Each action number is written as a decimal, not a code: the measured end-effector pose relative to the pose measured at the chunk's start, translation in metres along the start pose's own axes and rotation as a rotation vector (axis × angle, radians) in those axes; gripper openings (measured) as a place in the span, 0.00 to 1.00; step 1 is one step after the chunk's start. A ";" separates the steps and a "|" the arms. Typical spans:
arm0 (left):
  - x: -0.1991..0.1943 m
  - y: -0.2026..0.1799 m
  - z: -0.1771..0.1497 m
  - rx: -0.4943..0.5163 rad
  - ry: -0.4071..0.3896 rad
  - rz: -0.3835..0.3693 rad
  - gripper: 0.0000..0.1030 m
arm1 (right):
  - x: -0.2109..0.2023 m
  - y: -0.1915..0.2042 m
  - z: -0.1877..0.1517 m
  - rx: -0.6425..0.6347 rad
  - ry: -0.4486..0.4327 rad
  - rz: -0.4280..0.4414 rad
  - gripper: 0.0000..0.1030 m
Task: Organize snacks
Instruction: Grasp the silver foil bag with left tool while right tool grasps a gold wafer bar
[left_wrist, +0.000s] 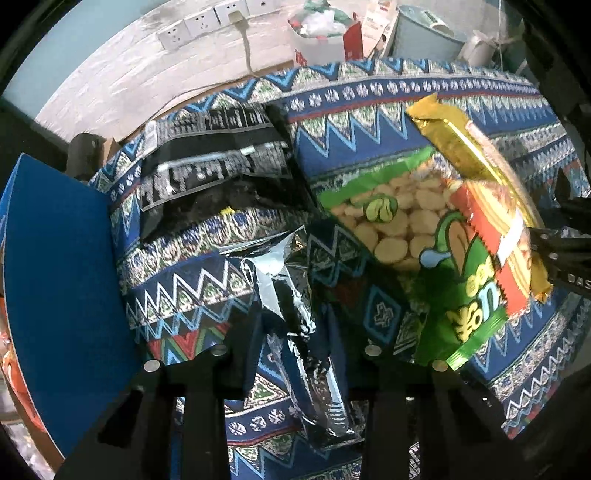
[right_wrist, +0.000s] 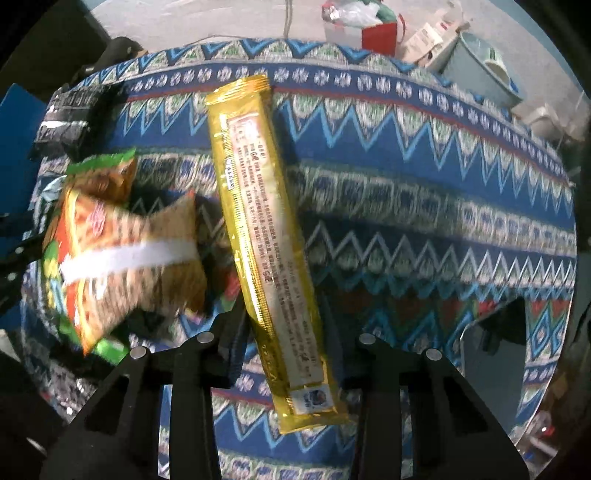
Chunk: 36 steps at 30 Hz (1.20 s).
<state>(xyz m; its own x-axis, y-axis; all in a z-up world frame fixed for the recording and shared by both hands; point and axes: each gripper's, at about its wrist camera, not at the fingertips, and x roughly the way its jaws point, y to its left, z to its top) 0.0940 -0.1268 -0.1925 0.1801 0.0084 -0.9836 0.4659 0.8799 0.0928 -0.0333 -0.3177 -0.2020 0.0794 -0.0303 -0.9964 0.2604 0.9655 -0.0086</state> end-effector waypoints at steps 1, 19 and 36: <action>0.001 -0.003 0.001 0.001 0.005 0.004 0.37 | 0.000 0.000 -0.003 0.000 0.001 0.004 0.34; 0.009 0.031 -0.055 -0.101 -0.012 -0.036 0.47 | 0.004 0.016 0.032 -0.083 -0.087 -0.027 0.40; -0.027 0.026 -0.062 -0.101 -0.097 -0.011 0.29 | -0.031 0.026 0.015 -0.071 -0.130 -0.051 0.30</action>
<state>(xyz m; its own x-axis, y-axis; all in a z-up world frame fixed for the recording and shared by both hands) 0.0473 -0.0746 -0.1735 0.2603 -0.0434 -0.9645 0.3797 0.9231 0.0609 -0.0150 -0.2956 -0.1698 0.1934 -0.1088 -0.9751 0.1986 0.9776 -0.0697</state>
